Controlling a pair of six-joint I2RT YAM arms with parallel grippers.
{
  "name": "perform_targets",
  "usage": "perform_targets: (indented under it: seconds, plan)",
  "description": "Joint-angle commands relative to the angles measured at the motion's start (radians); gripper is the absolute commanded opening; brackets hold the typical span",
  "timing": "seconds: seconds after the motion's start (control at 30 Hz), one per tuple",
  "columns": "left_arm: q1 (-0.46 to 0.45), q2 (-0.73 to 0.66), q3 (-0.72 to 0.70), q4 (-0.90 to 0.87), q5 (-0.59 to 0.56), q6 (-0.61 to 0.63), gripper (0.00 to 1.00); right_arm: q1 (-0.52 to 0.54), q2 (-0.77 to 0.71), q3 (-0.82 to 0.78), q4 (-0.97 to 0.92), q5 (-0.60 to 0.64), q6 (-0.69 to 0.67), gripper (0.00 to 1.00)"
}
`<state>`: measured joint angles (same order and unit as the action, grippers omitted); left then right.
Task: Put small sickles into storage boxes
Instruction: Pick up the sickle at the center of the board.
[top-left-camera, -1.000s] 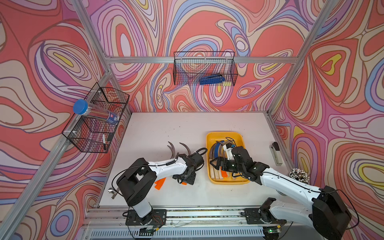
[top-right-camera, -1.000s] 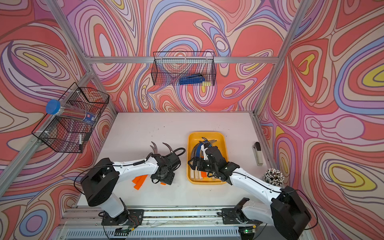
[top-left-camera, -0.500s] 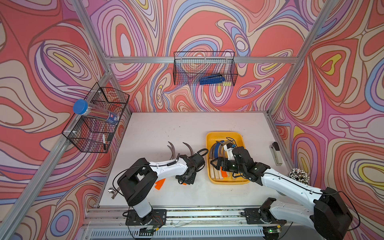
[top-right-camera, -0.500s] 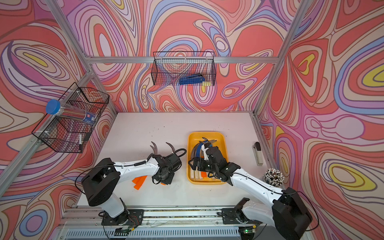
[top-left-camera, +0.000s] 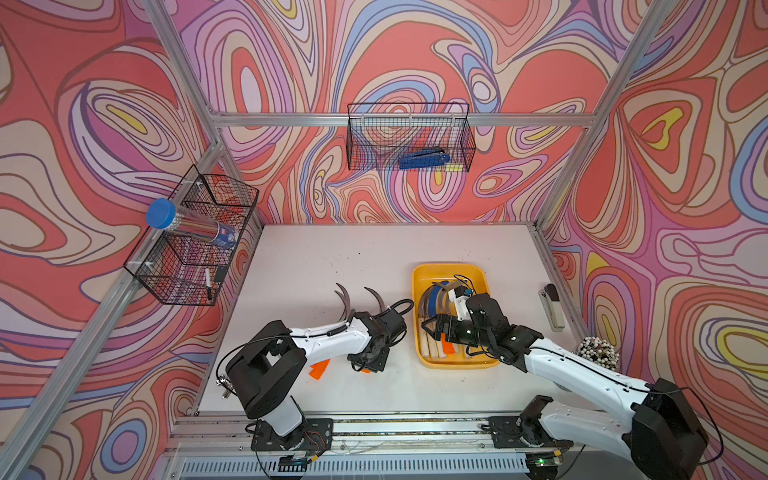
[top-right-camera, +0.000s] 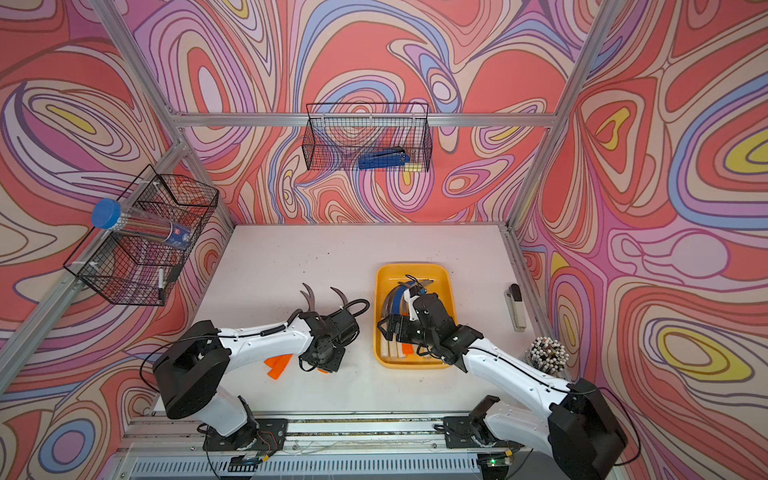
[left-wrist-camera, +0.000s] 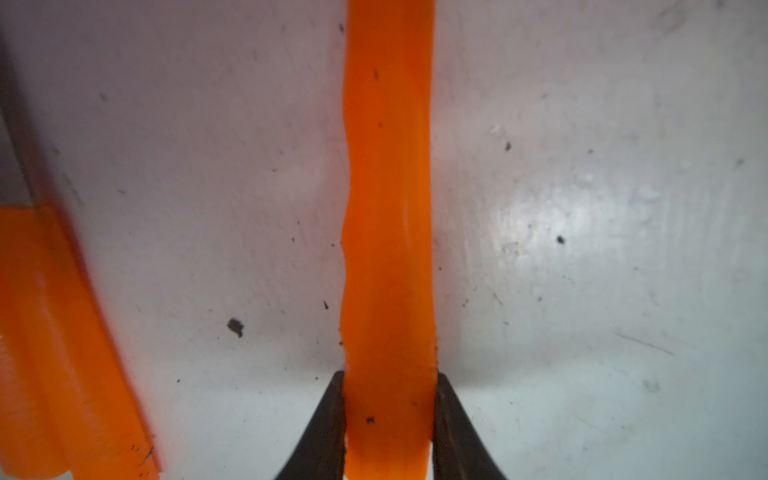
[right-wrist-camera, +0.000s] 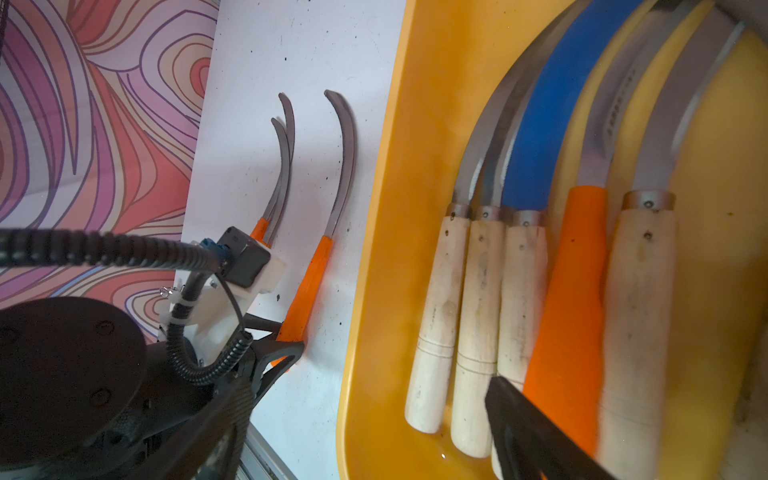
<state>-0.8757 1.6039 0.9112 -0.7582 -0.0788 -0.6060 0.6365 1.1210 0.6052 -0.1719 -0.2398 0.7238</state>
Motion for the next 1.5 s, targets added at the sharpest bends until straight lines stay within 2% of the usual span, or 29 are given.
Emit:
perform_targets:
  seconds: [0.0, 0.77, 1.47]
  plan:
    - [0.002, -0.052, -0.004, -0.052, -0.001, -0.008, 0.24, 0.006, -0.003, 0.01, 0.003, -0.005, 0.003, 0.91]
    - [0.018, -0.195, 0.058, -0.125, -0.003, -0.003, 0.24, 0.048, 0.065, 0.019, 0.122, -0.018, 0.12, 0.91]
    - [0.065, -0.298, 0.089, -0.141, 0.056, 0.017, 0.24, 0.106, 0.218, 0.087, 0.334, -0.051, 0.272, 0.92]
